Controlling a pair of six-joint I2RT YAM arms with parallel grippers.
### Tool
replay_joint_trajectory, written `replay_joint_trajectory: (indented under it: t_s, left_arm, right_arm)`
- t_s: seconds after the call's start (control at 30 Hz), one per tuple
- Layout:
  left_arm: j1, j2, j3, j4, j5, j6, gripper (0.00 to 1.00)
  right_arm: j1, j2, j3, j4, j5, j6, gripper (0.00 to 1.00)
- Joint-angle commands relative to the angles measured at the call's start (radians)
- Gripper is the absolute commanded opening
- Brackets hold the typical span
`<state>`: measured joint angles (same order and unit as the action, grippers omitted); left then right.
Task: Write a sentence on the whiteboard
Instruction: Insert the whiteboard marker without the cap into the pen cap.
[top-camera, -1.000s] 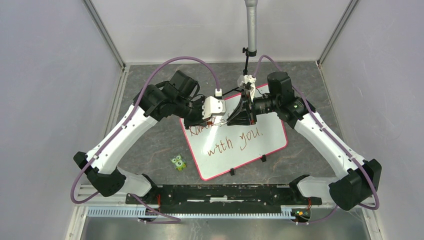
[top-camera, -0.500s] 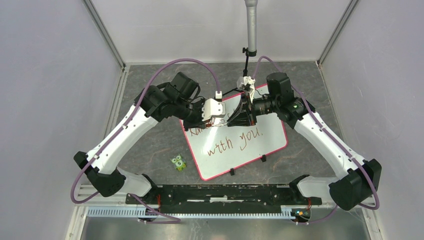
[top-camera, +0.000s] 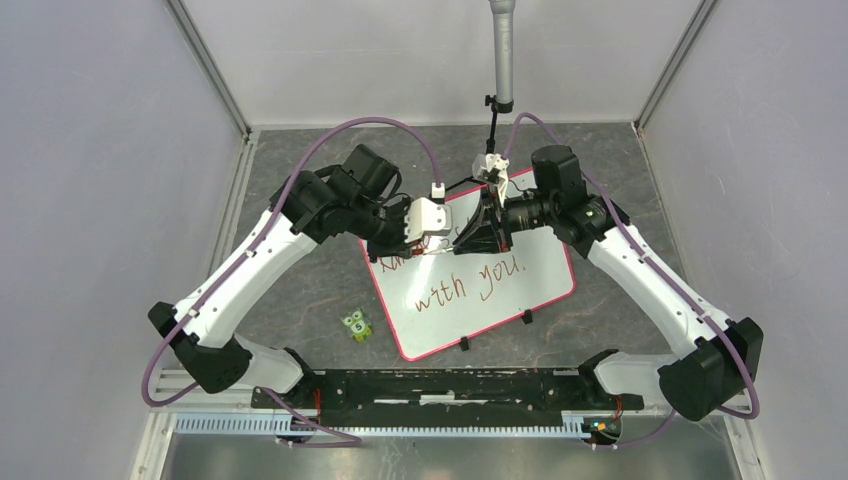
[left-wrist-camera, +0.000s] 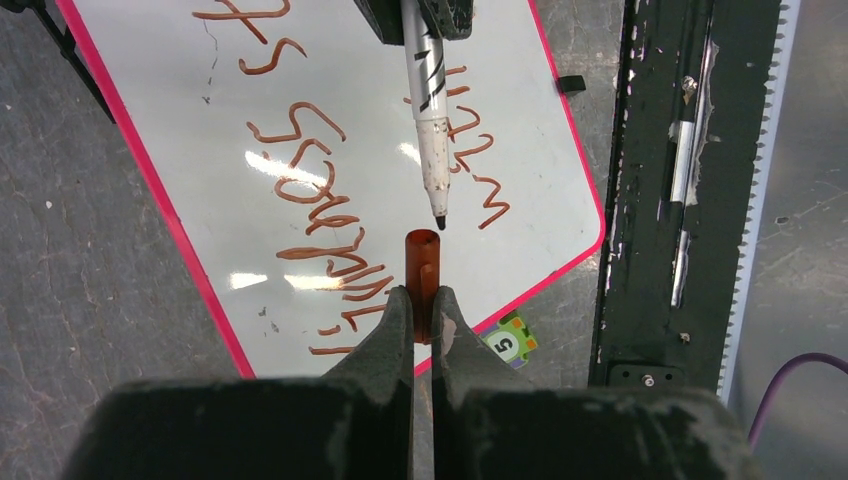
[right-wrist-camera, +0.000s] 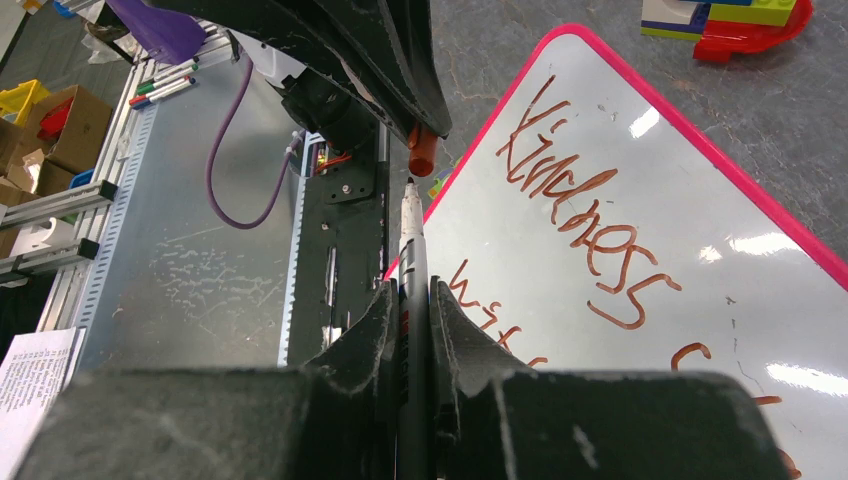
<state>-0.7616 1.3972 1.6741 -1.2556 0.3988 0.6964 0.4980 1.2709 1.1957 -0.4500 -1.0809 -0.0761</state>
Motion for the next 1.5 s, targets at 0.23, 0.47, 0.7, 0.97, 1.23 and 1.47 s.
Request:
replay_joint_trajectory:
  t_s: [0.23,0.47,0.7,0.97,1.23,1.47]
  left_arm:
    - [-0.027,0.016,0.035,-0.013,0.031,-0.003,0.02]
    - [-0.03,0.017,0.049,-0.013,0.057,-0.011,0.02]
    - [-0.03,0.026,0.074,0.008,0.073,-0.063,0.02]
    - [-0.039,0.073,0.09,0.1,0.009,-0.208,0.02]
    - [-0.041,0.042,0.047,0.152,0.113,-0.208,0.02]
    - [-0.041,-0.018,-0.03,0.209,0.111,-0.191,0.02]
  right_arm:
    - [0.008,-0.015,0.032,0.026,0.004,0.001,0.0]
    - [0.009,-0.015,0.032,0.022,0.019,-0.005,0.0]
    - [0.016,-0.012,0.03,0.025,0.035,-0.009,0.0]
    - [0.045,-0.007,0.029,0.047,0.104,0.011,0.0]
    - [0.045,-0.003,0.011,0.072,0.073,0.03,0.0]
    - [0.048,-0.016,0.0,0.045,0.044,0.011,0.0]
